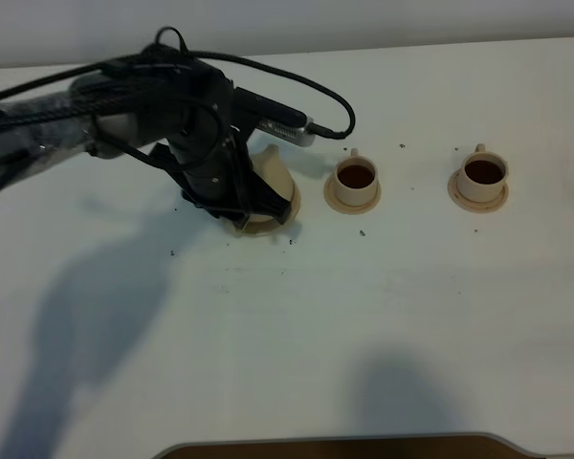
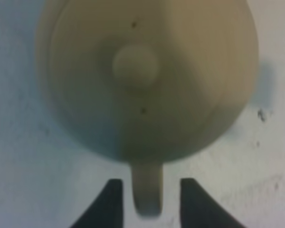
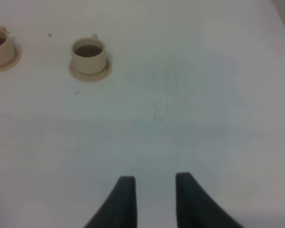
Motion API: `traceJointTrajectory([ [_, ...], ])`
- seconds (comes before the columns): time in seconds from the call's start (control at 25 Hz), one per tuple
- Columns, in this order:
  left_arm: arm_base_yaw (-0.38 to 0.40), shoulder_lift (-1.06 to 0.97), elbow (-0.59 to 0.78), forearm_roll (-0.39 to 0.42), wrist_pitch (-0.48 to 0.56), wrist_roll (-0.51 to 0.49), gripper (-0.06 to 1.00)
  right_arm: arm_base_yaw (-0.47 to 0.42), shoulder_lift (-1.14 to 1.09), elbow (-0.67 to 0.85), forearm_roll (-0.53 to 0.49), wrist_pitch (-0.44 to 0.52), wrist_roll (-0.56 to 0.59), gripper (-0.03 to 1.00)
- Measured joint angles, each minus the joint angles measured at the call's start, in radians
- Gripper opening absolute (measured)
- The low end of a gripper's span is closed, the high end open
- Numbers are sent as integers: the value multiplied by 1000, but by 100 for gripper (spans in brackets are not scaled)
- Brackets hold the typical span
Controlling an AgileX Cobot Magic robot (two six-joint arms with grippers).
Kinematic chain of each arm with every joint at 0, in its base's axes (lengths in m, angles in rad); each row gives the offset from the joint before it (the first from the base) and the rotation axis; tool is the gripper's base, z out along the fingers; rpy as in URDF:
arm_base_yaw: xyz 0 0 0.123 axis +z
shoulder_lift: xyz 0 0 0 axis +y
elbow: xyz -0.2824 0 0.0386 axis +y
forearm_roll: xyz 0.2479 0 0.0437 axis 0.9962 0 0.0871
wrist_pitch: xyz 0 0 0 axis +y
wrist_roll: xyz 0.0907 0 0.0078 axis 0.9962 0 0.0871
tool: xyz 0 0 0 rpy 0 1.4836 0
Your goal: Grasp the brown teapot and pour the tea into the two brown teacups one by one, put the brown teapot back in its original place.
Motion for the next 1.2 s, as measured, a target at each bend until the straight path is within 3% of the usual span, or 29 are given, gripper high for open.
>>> traceJointTrajectory([
  [0.16, 0, -79, 0, 12, 133, 0, 40, 0, 0, 0, 0, 0, 0, 23],
  [0.28, 0, -124, 1, 16, 289, 3, 40, 0, 0, 0, 0, 0, 0, 23],
  [0.4, 0, -176, 45, 17, 365, 15, 40, 0, 0, 0, 0, 0, 0, 23],
  [0.88, 0, -600, 563, 10, 365, 9, 34, 0, 0, 0, 1, 0, 0, 23],
  [1.2, 0, -937, 815, -12, 324, -7, 28, 0, 0, 0, 1, 0, 0, 23],
])
